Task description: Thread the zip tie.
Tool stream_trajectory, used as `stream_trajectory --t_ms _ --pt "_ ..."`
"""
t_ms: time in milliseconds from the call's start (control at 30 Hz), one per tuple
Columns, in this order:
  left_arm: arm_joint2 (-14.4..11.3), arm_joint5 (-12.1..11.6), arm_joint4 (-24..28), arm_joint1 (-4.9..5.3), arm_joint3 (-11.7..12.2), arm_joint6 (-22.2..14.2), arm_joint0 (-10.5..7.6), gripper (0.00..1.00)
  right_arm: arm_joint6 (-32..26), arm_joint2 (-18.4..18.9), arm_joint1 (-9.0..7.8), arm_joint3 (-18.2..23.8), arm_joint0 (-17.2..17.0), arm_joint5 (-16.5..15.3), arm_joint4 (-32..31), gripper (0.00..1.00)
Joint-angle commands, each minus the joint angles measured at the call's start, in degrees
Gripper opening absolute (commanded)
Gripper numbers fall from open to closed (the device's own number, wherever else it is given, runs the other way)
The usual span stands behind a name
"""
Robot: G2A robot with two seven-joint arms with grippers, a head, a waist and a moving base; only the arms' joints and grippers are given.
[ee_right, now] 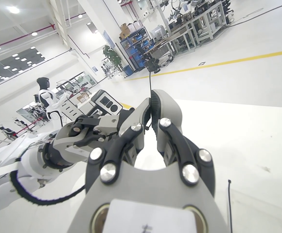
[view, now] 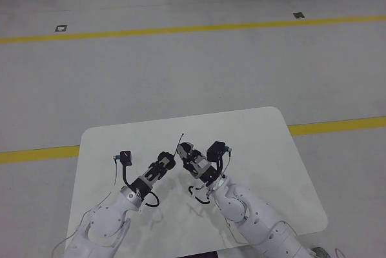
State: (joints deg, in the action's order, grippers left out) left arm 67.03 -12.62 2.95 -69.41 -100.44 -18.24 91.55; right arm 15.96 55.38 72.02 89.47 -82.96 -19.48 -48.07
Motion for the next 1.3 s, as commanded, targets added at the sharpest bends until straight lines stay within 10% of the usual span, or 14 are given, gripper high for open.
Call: stream_trajectory --t_ms 0,1267 --pt "0.0 0.0 0.1 0.05 0.0 0.0 0.01 0.0 0.2 0.0 -0.04 0.0 0.0 0.0 0.2 0.0" --pt "-0.6 -1.1 1.7 0.89 -0.6 0.3 0.12 0.0 -0.1 -4.8 -3.07 -0.6 2.5 0.0 8.3 0.0"
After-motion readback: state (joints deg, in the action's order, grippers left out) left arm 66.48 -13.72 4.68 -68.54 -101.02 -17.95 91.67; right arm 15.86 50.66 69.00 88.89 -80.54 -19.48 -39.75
